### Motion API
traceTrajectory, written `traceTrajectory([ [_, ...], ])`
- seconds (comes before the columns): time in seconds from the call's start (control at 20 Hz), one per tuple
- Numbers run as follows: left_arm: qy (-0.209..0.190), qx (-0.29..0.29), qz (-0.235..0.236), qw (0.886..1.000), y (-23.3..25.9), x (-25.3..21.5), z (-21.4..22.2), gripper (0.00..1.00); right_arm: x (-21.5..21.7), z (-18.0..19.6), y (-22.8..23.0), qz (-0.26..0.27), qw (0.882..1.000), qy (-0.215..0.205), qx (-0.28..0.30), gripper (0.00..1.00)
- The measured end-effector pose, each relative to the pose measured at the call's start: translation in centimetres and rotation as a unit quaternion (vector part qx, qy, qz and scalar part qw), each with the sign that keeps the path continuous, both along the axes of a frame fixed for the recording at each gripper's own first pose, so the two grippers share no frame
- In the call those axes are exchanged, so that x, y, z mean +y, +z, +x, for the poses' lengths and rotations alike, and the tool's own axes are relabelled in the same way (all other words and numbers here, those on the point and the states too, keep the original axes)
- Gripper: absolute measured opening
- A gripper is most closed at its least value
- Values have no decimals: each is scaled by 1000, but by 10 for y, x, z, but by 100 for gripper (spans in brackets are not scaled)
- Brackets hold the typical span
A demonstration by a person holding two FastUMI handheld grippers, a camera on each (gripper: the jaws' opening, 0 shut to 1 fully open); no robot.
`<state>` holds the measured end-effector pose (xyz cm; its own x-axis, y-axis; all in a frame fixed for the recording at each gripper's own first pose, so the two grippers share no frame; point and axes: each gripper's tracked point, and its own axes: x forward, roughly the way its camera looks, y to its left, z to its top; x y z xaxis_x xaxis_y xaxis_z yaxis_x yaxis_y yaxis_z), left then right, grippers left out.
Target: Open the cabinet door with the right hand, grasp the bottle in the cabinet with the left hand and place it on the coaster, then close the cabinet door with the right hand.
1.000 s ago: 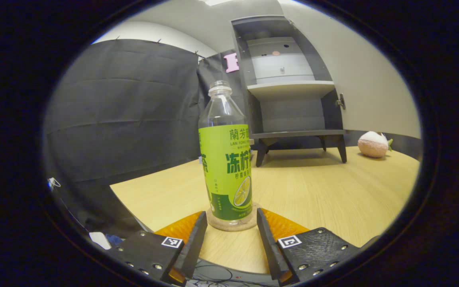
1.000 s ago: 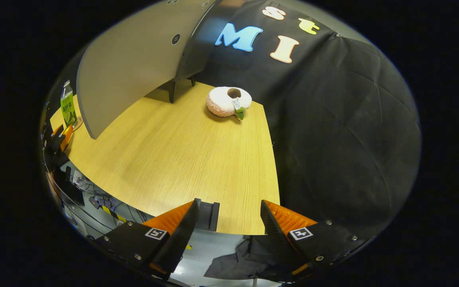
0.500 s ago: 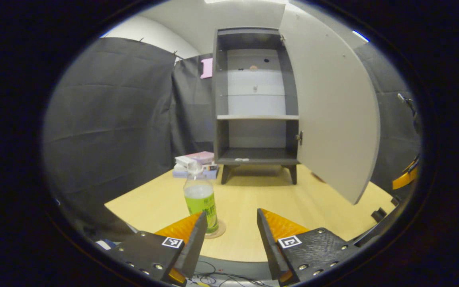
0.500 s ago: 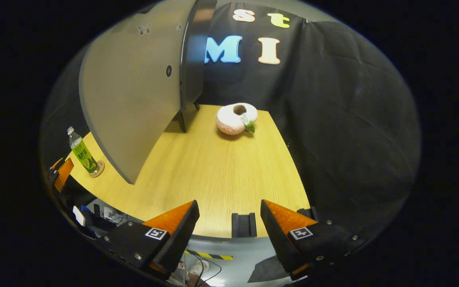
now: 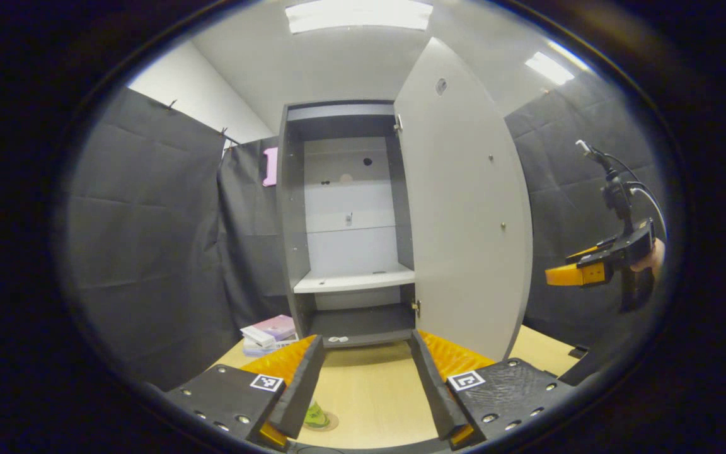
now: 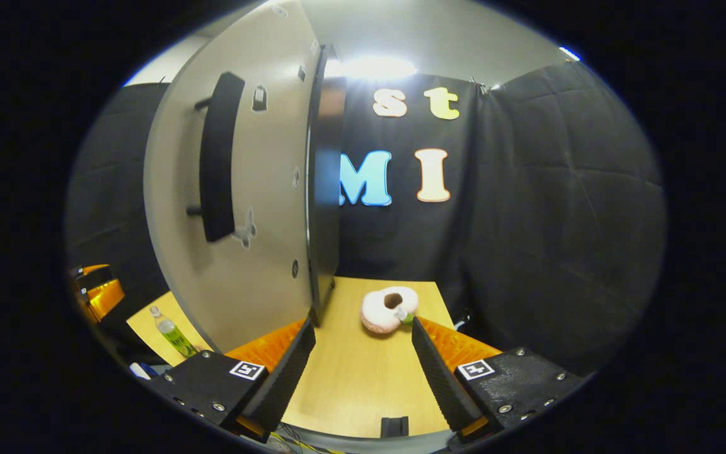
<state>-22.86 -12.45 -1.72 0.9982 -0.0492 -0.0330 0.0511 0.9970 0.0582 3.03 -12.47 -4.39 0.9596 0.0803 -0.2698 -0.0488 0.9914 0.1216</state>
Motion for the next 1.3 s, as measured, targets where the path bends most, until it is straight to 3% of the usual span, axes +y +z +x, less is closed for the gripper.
traceTrajectory([
  [0.15,-29,-14,-10,999,21,-13,-4,79,18,2,34,36,998,39,-33,95],
  [0.45,23,-19,-39,999,40,11,-10,82,41,11,63,60,993,79,-60,96],
  [0.9,63,3,-48,997,35,61,16,82,51,12,82,32,995,78,-62,91],
  [1.3,59,-11,-55,997,44,82,33,78,114,21,97,37,990,112,-77,90],
])
